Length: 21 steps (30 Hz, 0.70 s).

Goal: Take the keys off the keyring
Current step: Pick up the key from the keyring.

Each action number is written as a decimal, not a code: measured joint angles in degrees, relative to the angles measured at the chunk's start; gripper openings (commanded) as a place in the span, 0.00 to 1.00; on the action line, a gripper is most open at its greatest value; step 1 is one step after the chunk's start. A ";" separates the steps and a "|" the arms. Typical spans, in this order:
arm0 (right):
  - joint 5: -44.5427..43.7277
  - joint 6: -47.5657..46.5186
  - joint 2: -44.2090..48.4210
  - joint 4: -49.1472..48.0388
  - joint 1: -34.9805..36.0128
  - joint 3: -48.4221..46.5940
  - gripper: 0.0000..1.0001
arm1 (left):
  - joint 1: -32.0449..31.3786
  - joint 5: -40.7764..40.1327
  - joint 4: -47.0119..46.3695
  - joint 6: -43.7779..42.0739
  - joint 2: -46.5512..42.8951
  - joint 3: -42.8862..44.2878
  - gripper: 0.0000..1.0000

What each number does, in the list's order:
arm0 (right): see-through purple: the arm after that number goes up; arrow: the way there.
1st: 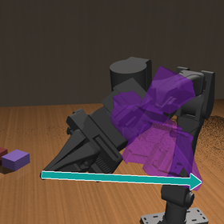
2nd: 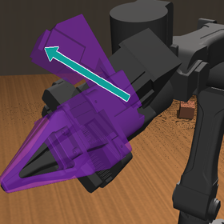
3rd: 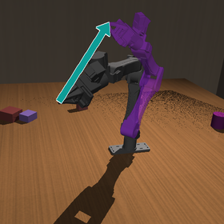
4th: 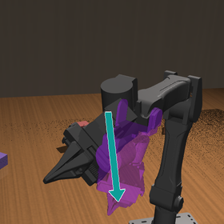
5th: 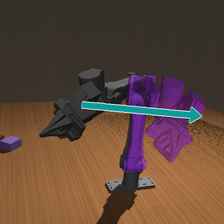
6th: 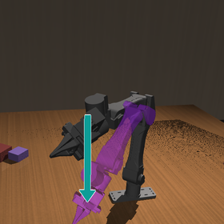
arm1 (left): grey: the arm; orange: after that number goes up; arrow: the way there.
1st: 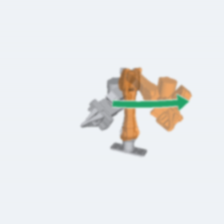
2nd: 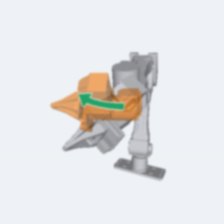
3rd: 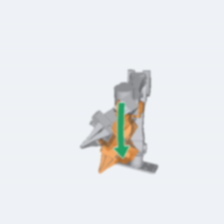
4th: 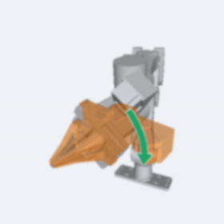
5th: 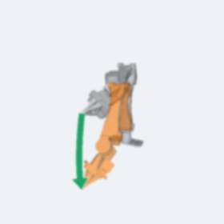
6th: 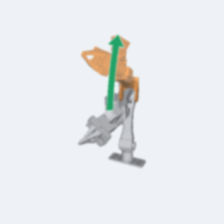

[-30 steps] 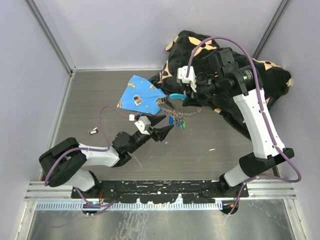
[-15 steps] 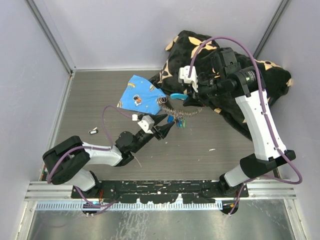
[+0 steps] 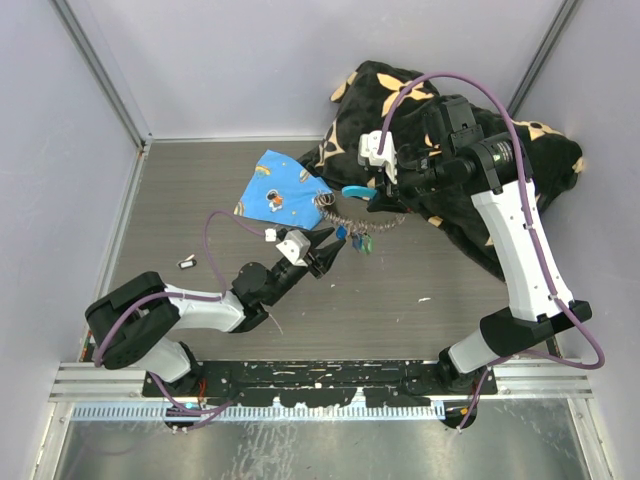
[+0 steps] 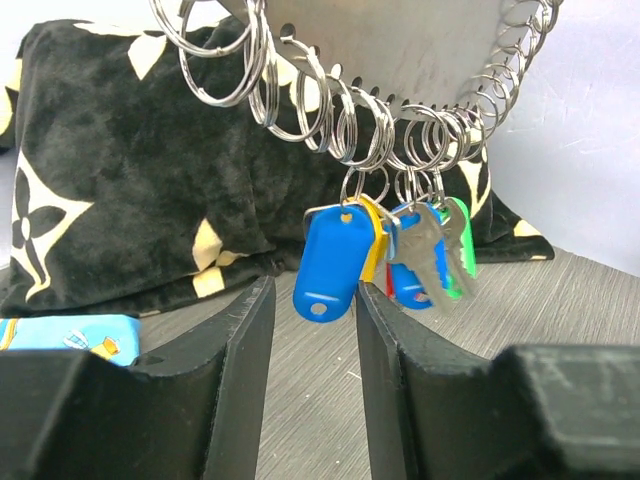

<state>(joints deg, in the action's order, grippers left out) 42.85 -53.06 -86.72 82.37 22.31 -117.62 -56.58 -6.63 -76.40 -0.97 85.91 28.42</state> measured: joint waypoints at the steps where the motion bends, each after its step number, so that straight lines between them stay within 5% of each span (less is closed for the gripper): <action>1: 0.07 0.00 0.00 0.00 0.00 0.00 0.01 | 0.00 -0.15 0.09 -0.02 0.00 0.00 0.38; 21: 0.76 -0.02 0.11 0.00 -0.44 0.00 0.01 | -0.07 -1.18 1.05 0.00 0.00 2.32 0.44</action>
<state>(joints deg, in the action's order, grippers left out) 43.62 -53.08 -86.61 82.37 21.87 -117.62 -56.64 -7.81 -75.35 -0.97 85.91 30.74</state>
